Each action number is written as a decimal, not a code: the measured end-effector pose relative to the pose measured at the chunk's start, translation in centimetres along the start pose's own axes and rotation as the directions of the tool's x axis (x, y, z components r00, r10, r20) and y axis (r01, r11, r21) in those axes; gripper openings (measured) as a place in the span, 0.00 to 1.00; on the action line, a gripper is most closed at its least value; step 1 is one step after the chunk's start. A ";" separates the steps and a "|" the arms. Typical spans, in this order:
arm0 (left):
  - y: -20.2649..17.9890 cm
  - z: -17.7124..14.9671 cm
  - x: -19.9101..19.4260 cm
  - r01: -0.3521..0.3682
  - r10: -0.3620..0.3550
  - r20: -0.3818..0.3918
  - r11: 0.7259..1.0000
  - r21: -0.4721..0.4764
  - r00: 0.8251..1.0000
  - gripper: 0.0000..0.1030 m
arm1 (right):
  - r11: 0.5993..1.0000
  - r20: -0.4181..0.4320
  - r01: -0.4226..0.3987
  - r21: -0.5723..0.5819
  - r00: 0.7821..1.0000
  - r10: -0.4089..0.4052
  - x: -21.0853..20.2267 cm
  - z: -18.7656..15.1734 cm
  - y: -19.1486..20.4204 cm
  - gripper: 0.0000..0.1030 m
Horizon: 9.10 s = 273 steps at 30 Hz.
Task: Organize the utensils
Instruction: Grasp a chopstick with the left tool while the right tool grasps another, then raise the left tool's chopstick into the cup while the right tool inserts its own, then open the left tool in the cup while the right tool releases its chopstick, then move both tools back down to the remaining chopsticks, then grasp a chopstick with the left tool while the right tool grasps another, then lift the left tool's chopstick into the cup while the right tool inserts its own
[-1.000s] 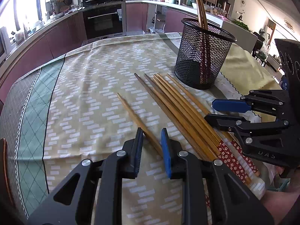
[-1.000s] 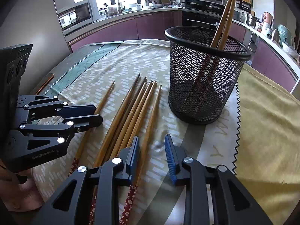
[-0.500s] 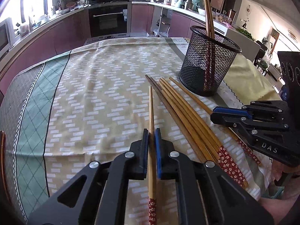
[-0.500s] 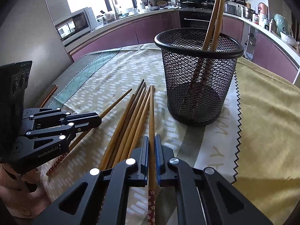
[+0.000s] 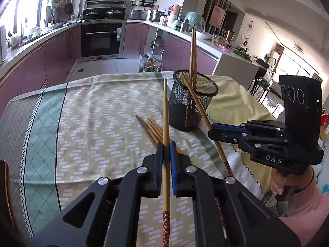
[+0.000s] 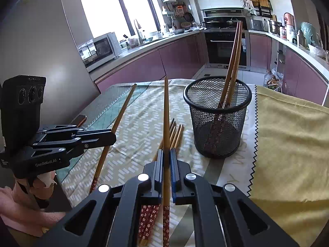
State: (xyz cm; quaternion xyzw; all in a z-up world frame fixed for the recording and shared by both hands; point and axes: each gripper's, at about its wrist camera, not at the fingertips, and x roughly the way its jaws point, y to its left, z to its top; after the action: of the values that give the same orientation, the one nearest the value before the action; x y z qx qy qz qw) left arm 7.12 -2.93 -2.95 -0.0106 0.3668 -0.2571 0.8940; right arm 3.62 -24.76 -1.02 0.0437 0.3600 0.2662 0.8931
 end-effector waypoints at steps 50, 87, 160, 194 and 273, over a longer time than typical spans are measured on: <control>-5.3 13.3 4.5 0.063 -0.069 0.035 0.988 0.140 0.997 0.07 | 0.994 0.151 0.097 0.044 0.983 -0.103 -0.2 9.3 -5.6 0.05; -0.1 0.9 3.9 -0.047 0.048 -0.036 0.998 0.033 0.998 0.38 | 0.999 -0.009 -0.011 -0.035 1.000 0.011 1.2 1.1 -0.1 0.33; 3.9 -2.5 7.3 -0.063 0.060 -0.210 0.998 -0.008 0.976 0.23 | 0.987 -0.195 0.129 -0.093 0.970 -0.145 7.4 -2.2 0.8 0.20; 2.5 0.2 1.5 0.004 -0.006 -0.051 0.999 -0.032 0.999 0.07 | 1.000 -0.008 -0.020 0.001 1.000 0.020 1.0 0.4 0.2 0.05; -0.9 10.5 4.7 -0.040 0.036 0.080 0.998 0.049 0.996 0.27 | 0.996 0.141 0.087 0.024 0.986 -0.090 -1.4 6.8 -4.5 0.19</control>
State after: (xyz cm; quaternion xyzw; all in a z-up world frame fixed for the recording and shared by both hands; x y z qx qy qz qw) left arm 16.51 -7.68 1.85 0.0091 0.3245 -0.2485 0.9126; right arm 9.31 -28.56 3.63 0.0544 0.2995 0.2192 0.9270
